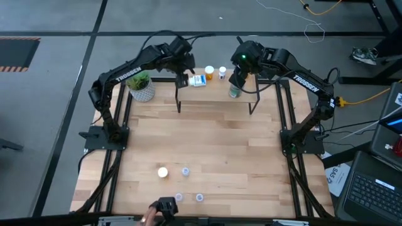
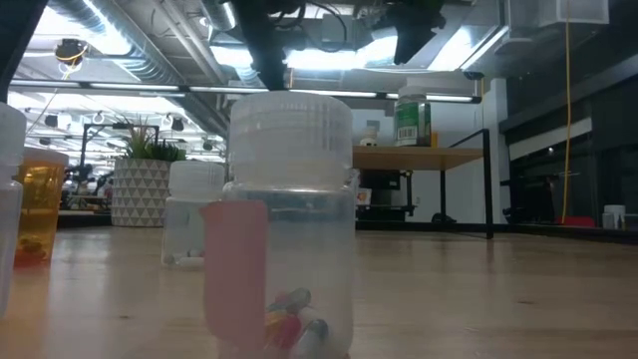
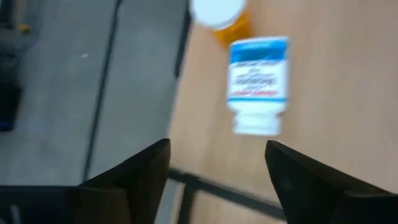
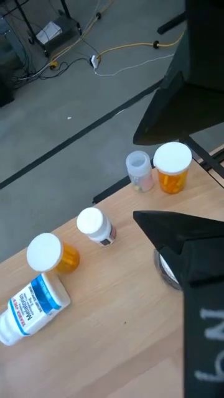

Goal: Pick and place medicine bottles onto shelf by color
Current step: Put the white pill bottle on the shelf

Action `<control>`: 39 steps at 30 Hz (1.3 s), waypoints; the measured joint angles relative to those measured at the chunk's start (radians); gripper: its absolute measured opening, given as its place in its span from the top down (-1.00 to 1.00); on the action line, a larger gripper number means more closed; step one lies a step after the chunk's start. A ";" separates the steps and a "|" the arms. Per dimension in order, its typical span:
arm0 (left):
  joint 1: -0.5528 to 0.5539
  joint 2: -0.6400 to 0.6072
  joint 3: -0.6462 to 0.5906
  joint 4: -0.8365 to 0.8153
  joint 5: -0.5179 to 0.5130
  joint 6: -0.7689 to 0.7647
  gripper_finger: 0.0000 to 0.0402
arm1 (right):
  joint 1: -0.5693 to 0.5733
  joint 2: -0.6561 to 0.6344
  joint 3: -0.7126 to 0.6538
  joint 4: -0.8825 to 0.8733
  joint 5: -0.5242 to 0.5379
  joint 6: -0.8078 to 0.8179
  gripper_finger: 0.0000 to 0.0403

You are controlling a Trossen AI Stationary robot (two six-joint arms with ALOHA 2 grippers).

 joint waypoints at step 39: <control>0.086 0.085 -0.132 0.116 0.281 0.045 -0.48 | 0.000 0.000 0.000 -0.041 -0.052 -0.002 0.08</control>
